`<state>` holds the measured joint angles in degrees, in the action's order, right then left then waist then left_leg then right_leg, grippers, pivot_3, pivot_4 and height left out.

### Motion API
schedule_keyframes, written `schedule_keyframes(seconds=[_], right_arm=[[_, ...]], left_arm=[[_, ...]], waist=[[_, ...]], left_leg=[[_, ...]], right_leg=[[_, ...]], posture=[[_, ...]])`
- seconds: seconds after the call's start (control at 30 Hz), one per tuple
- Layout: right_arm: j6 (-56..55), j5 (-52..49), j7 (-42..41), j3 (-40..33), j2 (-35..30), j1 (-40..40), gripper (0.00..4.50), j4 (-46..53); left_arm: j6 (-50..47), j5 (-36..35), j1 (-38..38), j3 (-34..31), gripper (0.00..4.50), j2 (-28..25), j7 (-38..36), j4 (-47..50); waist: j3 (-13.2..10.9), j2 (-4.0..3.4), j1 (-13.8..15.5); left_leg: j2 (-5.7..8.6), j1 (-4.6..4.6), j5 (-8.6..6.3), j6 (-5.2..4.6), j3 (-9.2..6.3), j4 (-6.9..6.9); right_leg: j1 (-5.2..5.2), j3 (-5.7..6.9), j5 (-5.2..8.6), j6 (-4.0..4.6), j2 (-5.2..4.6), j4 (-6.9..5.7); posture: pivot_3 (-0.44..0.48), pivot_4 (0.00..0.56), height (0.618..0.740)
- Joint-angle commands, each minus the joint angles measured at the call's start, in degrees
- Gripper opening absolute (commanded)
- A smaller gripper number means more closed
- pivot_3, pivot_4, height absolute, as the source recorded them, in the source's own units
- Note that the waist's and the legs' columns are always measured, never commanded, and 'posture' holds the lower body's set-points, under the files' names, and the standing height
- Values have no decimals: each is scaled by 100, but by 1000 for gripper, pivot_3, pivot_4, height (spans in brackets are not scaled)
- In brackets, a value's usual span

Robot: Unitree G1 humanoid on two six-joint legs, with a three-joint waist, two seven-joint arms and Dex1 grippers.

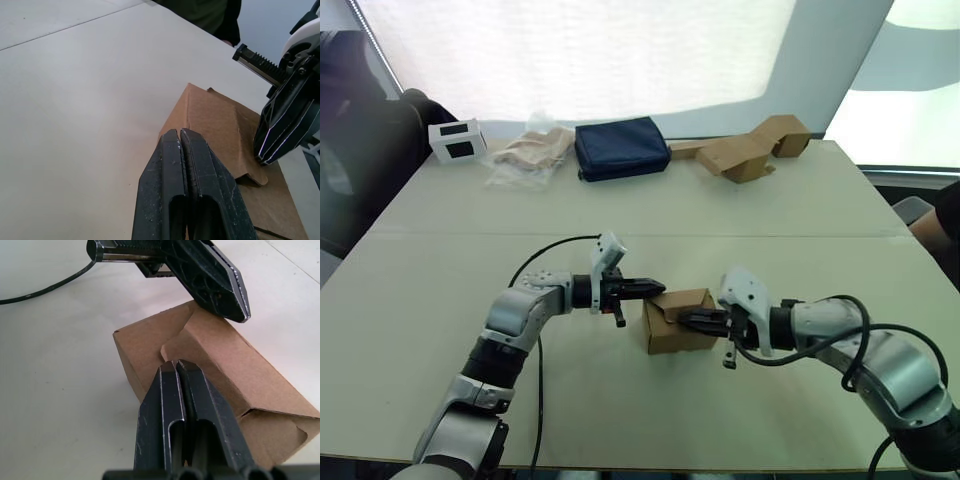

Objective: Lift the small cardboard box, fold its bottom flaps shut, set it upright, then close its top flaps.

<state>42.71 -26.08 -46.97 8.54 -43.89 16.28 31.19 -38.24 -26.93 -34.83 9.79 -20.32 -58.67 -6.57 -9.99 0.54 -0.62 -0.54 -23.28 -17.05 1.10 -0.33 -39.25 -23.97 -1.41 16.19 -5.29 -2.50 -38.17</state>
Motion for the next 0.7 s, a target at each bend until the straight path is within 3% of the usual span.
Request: schedule_keyframes(seconds=[0.03, 0.33, 0.7], right_arm=[[-168, 168, 21, 43, 7, 98, 0, -33], [-249, 347, 102, 155, 194, 248, 0, -178], [218, -164, -139, -102, 60, 99, 0, 165]], left_arm=[[-53, -64, 45, -51, 17, -4, 2, 176], [-126, -69, 54, -2, 17, -52, -76, 334], [771, 805, 69, 703, 17, -379, -280, 339]], waist=[[0, 0, -1], [0, 0, 0], [1, -1, 1]], left_leg=[[0, 0, 0, 0, 0, 0], [0, 0, 0, 0, 0, 0], [0, 1, 0, 0, 0, 0]], right_leg=[[0, 0, 0, 0, 0, 0], [0, 0, 0, 0, 0, 0], [2, 0, 0, 0, 0, 1]], posture=[[0, 150, 740], [0, 150, 740], [0, 150, 740]])
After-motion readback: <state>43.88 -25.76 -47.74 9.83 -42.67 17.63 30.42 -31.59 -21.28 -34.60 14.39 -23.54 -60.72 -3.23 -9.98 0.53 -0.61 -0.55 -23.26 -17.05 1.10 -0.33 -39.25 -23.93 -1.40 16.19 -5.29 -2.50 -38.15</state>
